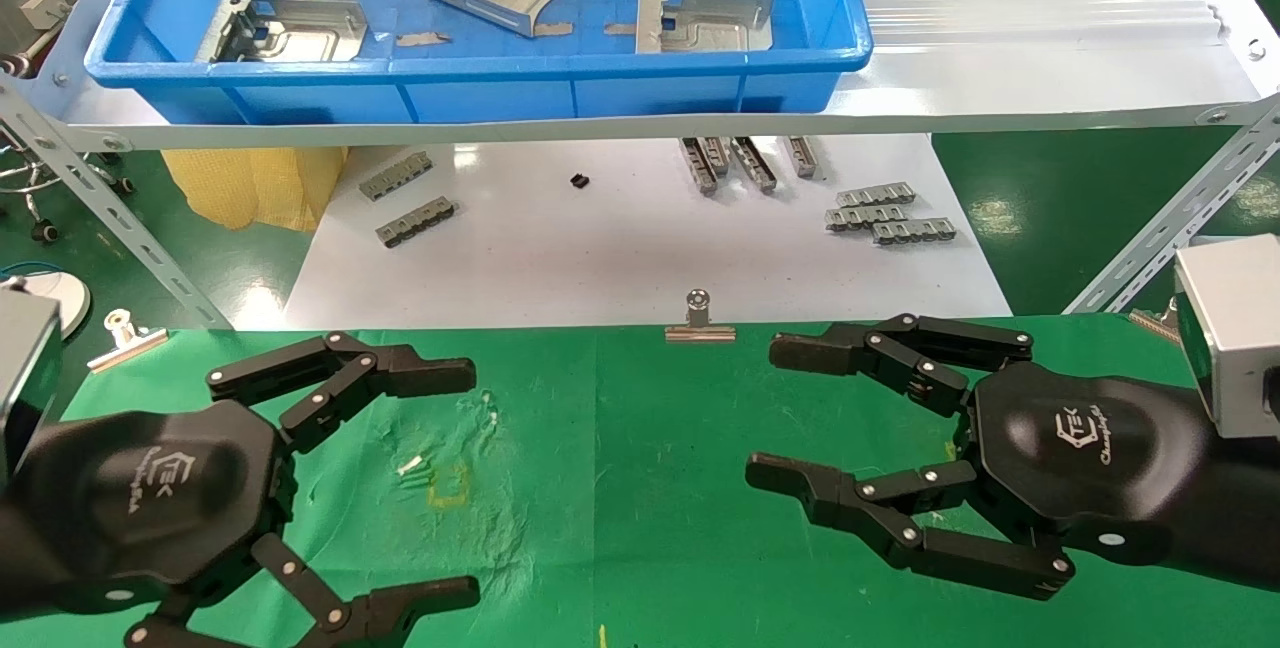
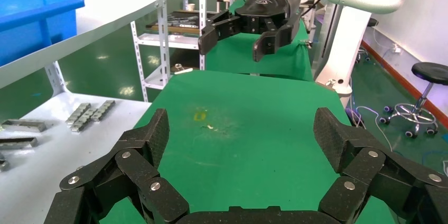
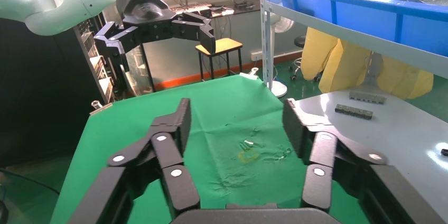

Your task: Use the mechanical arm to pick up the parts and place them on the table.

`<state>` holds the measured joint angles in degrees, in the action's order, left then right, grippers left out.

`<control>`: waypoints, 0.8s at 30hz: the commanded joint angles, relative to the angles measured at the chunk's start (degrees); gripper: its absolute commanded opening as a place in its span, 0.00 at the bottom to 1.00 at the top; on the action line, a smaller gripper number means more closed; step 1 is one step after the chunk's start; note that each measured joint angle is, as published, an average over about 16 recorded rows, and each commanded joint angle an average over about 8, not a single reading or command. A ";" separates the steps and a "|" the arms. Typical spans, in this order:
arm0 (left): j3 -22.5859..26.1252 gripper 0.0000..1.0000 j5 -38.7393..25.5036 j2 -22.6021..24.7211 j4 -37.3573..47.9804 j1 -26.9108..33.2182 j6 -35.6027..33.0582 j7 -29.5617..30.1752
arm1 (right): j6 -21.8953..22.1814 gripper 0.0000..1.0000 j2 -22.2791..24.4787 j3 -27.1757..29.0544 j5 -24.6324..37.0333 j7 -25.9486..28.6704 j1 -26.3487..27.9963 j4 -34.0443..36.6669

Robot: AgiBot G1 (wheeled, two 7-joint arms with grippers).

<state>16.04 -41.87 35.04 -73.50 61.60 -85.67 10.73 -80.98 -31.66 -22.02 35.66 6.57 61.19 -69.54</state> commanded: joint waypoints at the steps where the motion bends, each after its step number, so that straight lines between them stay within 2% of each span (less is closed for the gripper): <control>1: 0.00 1.00 0.00 0.00 0.00 0.00 0.00 0.00 | 0.00 0.00 0.00 0.00 0.00 0.00 0.00 0.00; 24: 0.09 1.00 -0.28 0.10 -0.06 0.35 0.22 0.14 | 0.00 0.00 0.00 0.00 0.00 0.00 0.00 0.00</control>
<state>16.25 -42.79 35.37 -73.50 63.01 -84.95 11.19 -80.98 -31.66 -22.02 35.65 6.57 61.19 -69.54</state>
